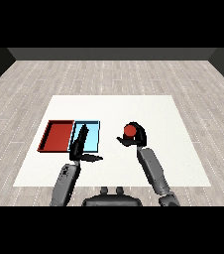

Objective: Pick the red can and put it in the red box

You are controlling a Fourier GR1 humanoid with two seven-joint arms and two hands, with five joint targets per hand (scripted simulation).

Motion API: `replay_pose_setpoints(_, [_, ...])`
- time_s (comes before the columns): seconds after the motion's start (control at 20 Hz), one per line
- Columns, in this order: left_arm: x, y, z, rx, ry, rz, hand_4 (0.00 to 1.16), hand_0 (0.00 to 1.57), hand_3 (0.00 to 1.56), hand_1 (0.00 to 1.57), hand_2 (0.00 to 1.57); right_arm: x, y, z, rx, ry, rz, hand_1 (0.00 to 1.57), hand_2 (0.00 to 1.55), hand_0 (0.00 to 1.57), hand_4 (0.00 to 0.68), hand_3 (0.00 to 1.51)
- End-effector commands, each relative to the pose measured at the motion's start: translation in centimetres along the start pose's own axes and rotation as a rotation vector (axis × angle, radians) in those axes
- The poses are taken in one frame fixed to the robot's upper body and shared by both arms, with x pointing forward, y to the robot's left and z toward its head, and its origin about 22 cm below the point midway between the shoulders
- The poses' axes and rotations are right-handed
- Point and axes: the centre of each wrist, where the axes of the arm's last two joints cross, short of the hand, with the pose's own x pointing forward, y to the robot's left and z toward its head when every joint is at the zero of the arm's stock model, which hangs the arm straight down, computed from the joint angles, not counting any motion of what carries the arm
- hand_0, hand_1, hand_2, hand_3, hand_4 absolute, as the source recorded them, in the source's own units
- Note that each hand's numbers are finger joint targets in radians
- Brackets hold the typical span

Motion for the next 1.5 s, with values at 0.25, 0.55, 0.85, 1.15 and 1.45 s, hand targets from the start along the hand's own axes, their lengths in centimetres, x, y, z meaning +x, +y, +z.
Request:
replay_pose_setpoints(0.25, [-0.1,-3.9,-2.9,-0.086,0.028,0.049,0.0,0.0,0.0,0.0,0.0,0.0,2.4,1.4,0.044,-0.04,-0.011,1.41,1.44,1.41,0.653,1.42])
replay_pose_setpoints(0.55, [1.3,-6.6,-2.4,-0.114,0.026,0.041,0.0,0.0,0.0,0.0,0.0,2.8,5.2,-0.5,0.064,-0.068,-0.035,1.38,1.4,1.38,0.629,1.39])
replay_pose_setpoints(0.85, [-1.5,-7.5,-2.9,-0.113,0.046,0.039,0.0,0.0,0.0,0.0,0.0,1.8,5.7,0.8,0.104,-0.102,-0.068,1.4,1.41,1.4,0.615,1.4])
replay_pose_setpoints(1.15, [-0.8,-8.4,-4.0,-0.116,0.083,-0.005,0.0,0.0,0.0,0.0,0.0,0.7,8.4,1.8,0.133,-0.076,-0.091,1.42,1.43,1.42,0.629,1.4])
replay_pose_setpoints(1.45, [-1.3,-7.3,-3.1,-0.13,0.077,0.013,0.0,0.0,0.0,0.0,0.0,3.2,9.6,1.1,0.153,-0.119,-0.063,1.45,1.43,1.45,0.615,1.39])
